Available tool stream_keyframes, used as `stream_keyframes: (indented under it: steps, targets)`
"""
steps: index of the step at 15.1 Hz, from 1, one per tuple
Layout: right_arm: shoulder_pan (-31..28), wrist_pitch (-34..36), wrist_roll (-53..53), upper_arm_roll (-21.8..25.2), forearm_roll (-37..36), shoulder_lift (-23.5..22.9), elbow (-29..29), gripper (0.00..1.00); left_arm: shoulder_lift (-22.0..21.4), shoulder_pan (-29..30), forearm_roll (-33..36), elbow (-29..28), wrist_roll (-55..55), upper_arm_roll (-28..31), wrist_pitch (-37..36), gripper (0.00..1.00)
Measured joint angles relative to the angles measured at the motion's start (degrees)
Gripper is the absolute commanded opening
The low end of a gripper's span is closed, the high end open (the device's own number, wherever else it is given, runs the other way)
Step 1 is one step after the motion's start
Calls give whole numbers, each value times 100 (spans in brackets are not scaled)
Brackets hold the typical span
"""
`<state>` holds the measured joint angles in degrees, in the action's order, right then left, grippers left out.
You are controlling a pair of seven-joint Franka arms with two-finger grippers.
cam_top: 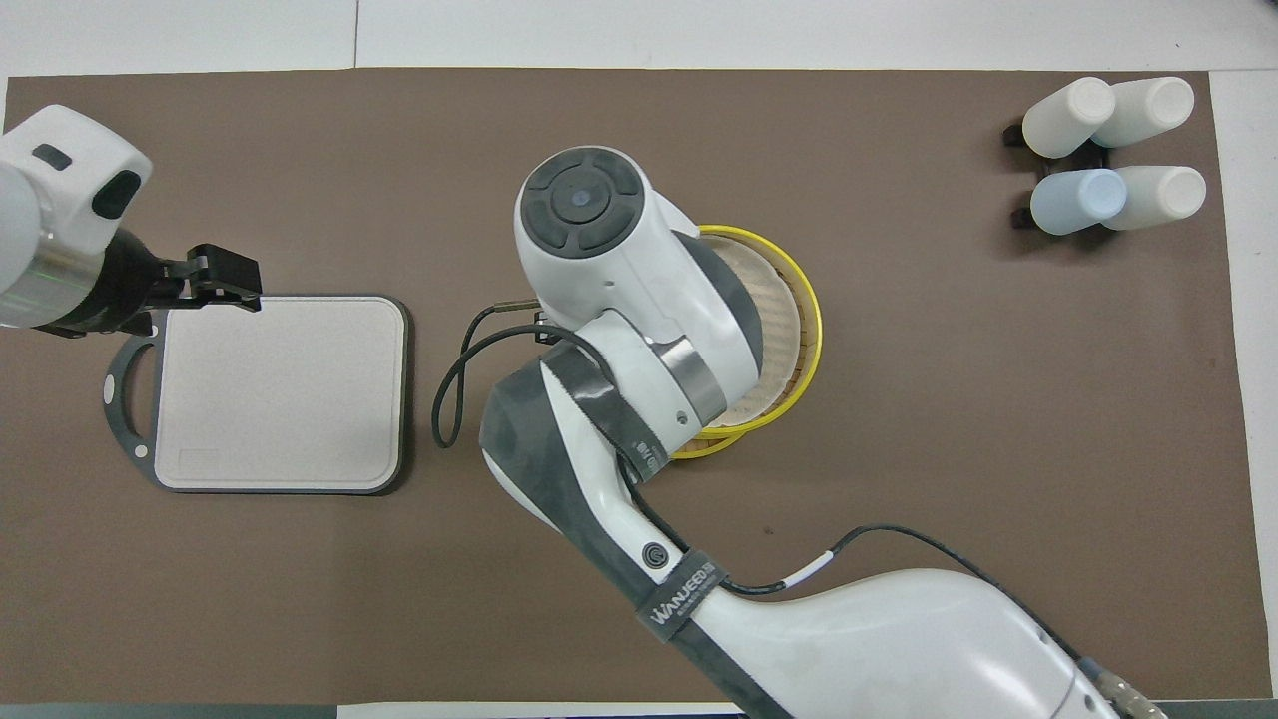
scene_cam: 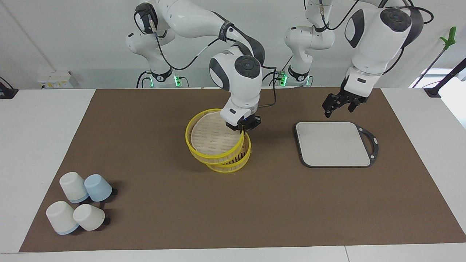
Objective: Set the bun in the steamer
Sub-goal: 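Retract the left gripper to the board while the right gripper lowers the lid, then set the lid onto the steamer with the right gripper and release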
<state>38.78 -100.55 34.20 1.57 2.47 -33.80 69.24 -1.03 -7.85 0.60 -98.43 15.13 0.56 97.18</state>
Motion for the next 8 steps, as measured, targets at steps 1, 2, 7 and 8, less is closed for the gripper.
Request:
stream_keyframes:
  steps: [1,2,7,8]
  targets:
    - [127,-122,47,-1,-110,-85,-5,0,-55,134,-3,1,-231,2,-109,100]
    - [231,-215,102,0,-181,-150,6,0,-118,222,-6,2,-417,1,-208,100]
    - [309,-286,150,22,-213,-201,151,0,-428,263,-8,-3,-689,-26,-706,100]
    - [310,-294,150,27,-215,-189,223,0,-452,263,-8,-7,-700,-31,-739,100]
